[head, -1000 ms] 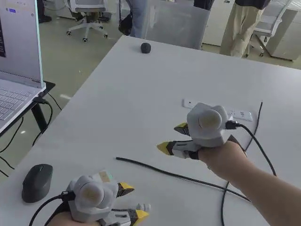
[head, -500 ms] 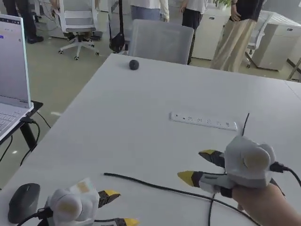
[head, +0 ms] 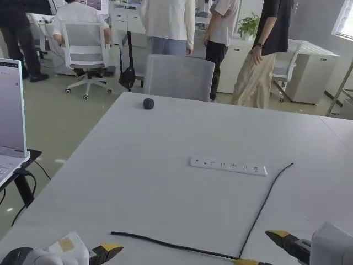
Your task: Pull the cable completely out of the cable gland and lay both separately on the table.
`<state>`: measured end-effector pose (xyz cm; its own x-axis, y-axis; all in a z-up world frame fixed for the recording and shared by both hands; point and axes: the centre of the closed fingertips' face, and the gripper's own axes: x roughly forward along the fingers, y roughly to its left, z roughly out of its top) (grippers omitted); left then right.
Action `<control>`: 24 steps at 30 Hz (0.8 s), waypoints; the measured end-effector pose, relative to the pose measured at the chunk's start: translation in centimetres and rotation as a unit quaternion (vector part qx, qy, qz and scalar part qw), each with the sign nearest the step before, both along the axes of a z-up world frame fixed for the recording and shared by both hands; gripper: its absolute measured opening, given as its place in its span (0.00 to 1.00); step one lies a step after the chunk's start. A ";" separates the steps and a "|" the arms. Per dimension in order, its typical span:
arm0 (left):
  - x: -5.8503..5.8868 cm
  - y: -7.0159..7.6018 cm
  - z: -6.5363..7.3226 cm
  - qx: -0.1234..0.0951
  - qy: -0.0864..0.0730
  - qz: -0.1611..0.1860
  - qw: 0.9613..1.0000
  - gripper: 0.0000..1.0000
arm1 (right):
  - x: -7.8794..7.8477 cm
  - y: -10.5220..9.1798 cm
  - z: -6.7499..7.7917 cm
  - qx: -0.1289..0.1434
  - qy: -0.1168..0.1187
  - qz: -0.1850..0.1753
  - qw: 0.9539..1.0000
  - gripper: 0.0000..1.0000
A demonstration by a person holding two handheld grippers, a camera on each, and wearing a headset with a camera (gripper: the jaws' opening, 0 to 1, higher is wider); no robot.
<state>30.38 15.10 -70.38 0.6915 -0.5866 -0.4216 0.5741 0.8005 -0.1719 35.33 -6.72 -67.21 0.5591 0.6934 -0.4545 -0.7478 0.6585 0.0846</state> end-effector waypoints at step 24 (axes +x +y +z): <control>-2.9 2.7 -1.7 0.032 0.037 0.046 0.998 0.76 | -5.9 -3.1 -3.8 0.019 0.054 0.011 0.998 0.90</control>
<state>27.48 17.76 -72.10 0.7065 -0.4928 -0.5080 0.4862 0.8595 -0.1577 29.41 -9.79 -70.97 0.4927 0.7228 -0.4845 -0.7469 0.6370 0.1907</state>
